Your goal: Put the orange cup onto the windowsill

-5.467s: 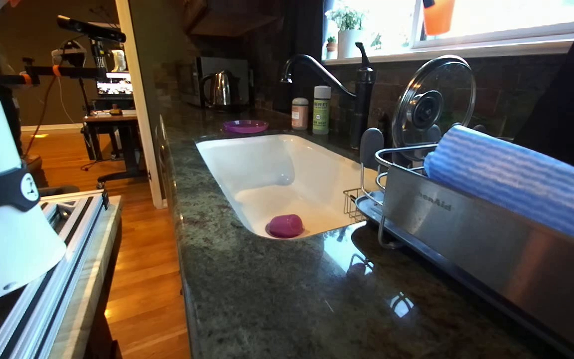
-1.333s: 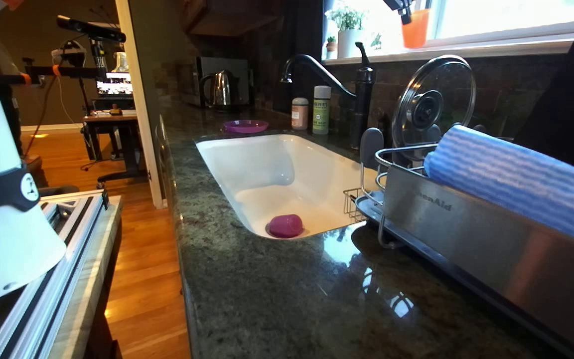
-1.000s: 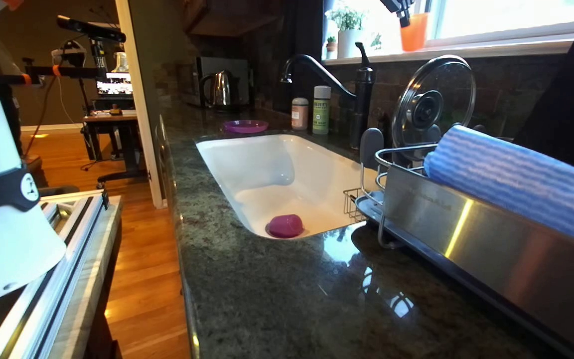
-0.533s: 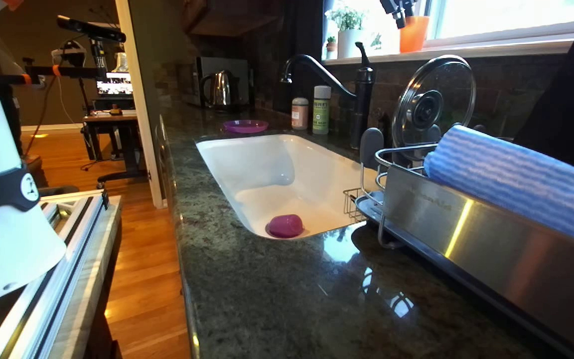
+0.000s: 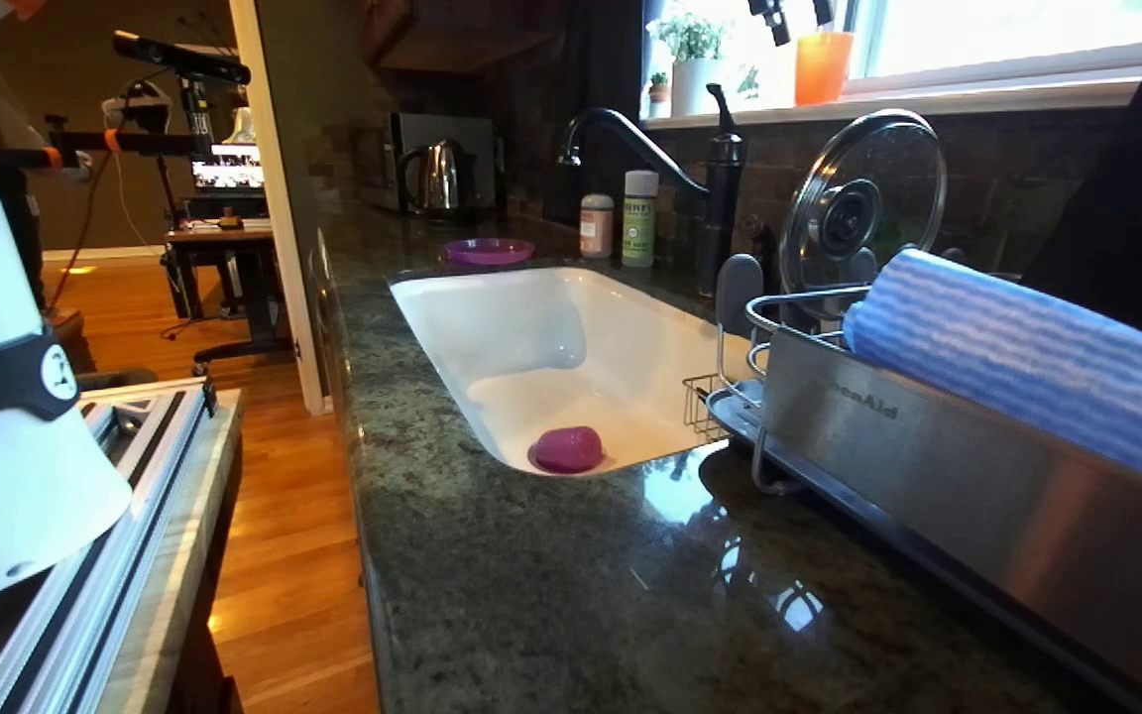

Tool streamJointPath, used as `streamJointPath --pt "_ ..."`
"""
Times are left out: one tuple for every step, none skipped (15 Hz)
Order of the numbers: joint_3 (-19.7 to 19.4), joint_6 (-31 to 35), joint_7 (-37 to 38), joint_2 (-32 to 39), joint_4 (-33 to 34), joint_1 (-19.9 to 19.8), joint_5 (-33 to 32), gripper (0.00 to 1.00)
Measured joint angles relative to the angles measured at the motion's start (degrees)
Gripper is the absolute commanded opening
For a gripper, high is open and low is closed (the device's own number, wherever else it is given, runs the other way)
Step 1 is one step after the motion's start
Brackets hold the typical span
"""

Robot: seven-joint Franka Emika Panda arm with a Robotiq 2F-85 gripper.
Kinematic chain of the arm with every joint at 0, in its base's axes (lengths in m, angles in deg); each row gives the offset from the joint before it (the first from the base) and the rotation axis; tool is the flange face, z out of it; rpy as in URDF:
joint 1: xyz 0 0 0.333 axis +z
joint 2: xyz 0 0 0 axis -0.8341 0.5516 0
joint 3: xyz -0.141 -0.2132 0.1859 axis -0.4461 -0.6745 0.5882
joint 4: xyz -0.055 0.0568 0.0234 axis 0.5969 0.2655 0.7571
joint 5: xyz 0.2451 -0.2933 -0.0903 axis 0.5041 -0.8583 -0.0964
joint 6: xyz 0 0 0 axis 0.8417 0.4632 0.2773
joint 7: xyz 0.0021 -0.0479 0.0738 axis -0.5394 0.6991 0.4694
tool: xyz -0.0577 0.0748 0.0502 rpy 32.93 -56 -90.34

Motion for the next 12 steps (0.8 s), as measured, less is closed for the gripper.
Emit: streamJointPath --pt "-0.32 -0.01 0.00 -0.46 0.13 0.52 -0.46 1.00" --pt "-0.72 -0.25 0.01 -1.22 0.18 1.19 -1.12 1.00" --pt "-1.42 -1.26 0.24 -2.22 0.27 2.11 -2.25 1.00" --pt "-2.26 -2.64 0.54 -3.29 0.43 3.08 -3.54 1.00" --pt "-2.76 -4.55 0.19 -4.47 0.65 4.05 -4.51 1.00" --pt "-2.73 -6.40 -1.69 -5.64 0.91 4.88 -4.71 1.00" --pt "-2.31 -7.77 -4.49 -6.76 1.11 5.63 -4.70 1.00" --pt "-1.59 -8.73 -7.09 -7.81 1.32 6.40 -4.67 1.00" --pt "-0.85 -9.36 -9.47 -8.79 1.45 7.29 -4.64 1.00" --pt "-0.14 -10.10 -11.74 -9.68 1.58 8.31 -4.63 1.00" --pt "0.52 -10.57 -13.80 -10.48 1.61 9.42 -4.61 1.00" --pt "1.10 -10.65 -15.80 -11.08 1.62 10.56 -4.61 1.00"
